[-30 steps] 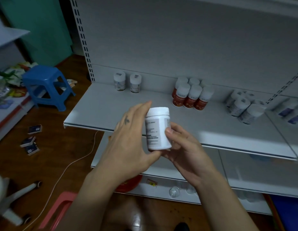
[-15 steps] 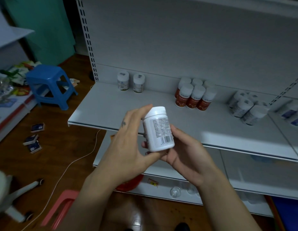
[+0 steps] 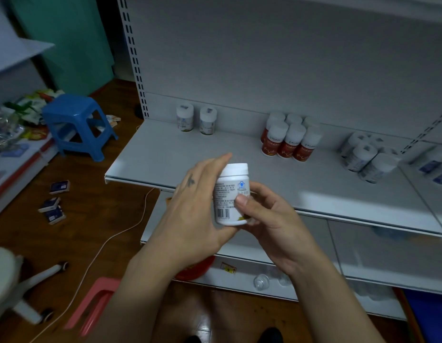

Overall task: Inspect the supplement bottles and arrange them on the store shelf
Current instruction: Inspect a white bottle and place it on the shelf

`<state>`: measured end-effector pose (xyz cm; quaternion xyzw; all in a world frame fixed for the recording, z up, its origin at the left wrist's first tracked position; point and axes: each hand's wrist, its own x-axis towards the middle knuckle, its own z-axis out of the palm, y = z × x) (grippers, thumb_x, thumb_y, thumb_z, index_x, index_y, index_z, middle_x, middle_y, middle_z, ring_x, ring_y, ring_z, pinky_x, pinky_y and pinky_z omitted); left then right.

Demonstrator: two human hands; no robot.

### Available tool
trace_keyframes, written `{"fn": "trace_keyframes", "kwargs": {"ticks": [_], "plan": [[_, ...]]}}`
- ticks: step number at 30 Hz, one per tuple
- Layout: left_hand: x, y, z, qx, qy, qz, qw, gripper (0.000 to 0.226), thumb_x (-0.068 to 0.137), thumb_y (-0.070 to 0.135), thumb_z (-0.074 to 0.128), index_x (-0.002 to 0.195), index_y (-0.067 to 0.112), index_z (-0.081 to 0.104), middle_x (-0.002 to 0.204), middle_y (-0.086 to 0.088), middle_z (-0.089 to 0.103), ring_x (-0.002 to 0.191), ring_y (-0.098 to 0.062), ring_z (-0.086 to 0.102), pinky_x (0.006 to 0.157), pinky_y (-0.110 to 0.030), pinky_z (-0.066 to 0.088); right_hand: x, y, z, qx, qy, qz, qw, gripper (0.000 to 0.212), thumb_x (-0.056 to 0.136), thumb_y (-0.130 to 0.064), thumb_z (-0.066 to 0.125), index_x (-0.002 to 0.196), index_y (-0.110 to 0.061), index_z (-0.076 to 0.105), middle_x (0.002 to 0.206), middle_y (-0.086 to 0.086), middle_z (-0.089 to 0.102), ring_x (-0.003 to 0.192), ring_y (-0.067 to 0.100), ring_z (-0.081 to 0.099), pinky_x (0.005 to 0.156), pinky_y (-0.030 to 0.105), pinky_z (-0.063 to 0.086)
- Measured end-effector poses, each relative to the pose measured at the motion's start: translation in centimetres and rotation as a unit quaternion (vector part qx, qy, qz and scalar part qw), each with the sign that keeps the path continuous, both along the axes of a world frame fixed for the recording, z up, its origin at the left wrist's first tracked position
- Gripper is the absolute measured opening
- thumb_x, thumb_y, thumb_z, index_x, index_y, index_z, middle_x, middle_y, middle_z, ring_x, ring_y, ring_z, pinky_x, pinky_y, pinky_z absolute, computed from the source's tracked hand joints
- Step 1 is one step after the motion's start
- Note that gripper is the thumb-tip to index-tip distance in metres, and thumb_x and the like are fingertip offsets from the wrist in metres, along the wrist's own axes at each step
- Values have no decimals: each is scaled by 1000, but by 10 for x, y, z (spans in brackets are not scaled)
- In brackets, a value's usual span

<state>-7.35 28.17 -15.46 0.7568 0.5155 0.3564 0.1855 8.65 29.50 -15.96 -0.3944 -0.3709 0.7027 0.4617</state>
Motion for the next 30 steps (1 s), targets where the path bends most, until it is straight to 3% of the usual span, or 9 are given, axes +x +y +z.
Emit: {"fn": "trace_keyframes", "kwargs": {"ticks": [3, 6, 9, 13, 16, 19, 23, 30], "plan": [[0, -2, 1, -19, -12, -3, 1000, 92, 67, 53, 79, 141, 42, 25, 129, 22, 36, 118, 3, 41, 97, -23, 43, 0, -3, 1, -9, -5, -1, 1000, 51, 76, -32, 79, 115, -3, 65, 100, 13, 70, 84, 18, 69, 72, 30, 57], [0, -4, -1, -30, -26, 5, 999, 90, 63, 59, 77, 135, 46, 25, 124, 25, 38, 116, 9, 40, 91, -13, 37, 5, -5, 4, -31, 18, 6, 999, 42, 88, -35, 55, 116, -7, 67, 102, 11, 72, 89, 18, 69, 77, 32, 56], [-2, -4, -5, -54, -43, 16, 997, 93, 63, 59, 81, 137, 44, 26, 130, 25, 40, 117, 10, 40, 97, -20, 39, 7, -6, 4, -49, 62, 24, 997, 42, 94, -25, 52, 129, -2, 58, 119, 21, 65, 104, 30, 64, 92, 47, 51], [-2, -4, -5, -65, -36, 7, 997, 96, 66, 58, 79, 142, 40, 22, 136, 20, 39, 123, 3, 41, 104, -31, 43, 7, -7, -2, -45, 82, 15, 996, 47, 84, -19, 59, 127, 1, 57, 116, 24, 65, 102, 35, 65, 86, 48, 55], [0, -4, -3, -64, -20, 8, 998, 104, 69, 51, 79, 148, 37, 12, 147, 15, 28, 132, -2, 34, 111, -43, 39, 6, -8, -2, -36, 76, 1, 996, 44, 81, -15, 63, 123, -4, 60, 107, 18, 70, 94, 28, 69, 74, 38, 59], [-1, -4, -1, -58, -22, 0, 998, 109, 71, 47, 79, 151, 39, 6, 149, 15, 22, 131, 1, 30, 112, -42, 36, 6, -8, 0, -32, 63, -9, 997, 48, 76, -13, 66, 123, -6, 59, 102, 14, 71, 89, 24, 70, 69, 32, 58], [-3, -2, -2, -46, -15, -7, 999, 103, 73, 45, 80, 149, 39, 11, 149, 15, 24, 131, -1, 33, 108, -46, 41, 4, -6, 1, -23, 53, -7, 998, 53, 75, -12, 66, 126, -6, 56, 104, 16, 70, 92, 27, 69, 73, 34, 58], [-6, -2, -4, -88, -32, -27, 995, 106, 70, 66, 69, 149, 49, 1, 144, 19, 30, 128, 2, 37, 106, -40, 43, 0, -3, 0, -31, 79, -19, 996, 57, 71, -2, 68, 126, 1, 55, 110, 22, 66, 96, 31, 66, 76, 39, 59]]}}
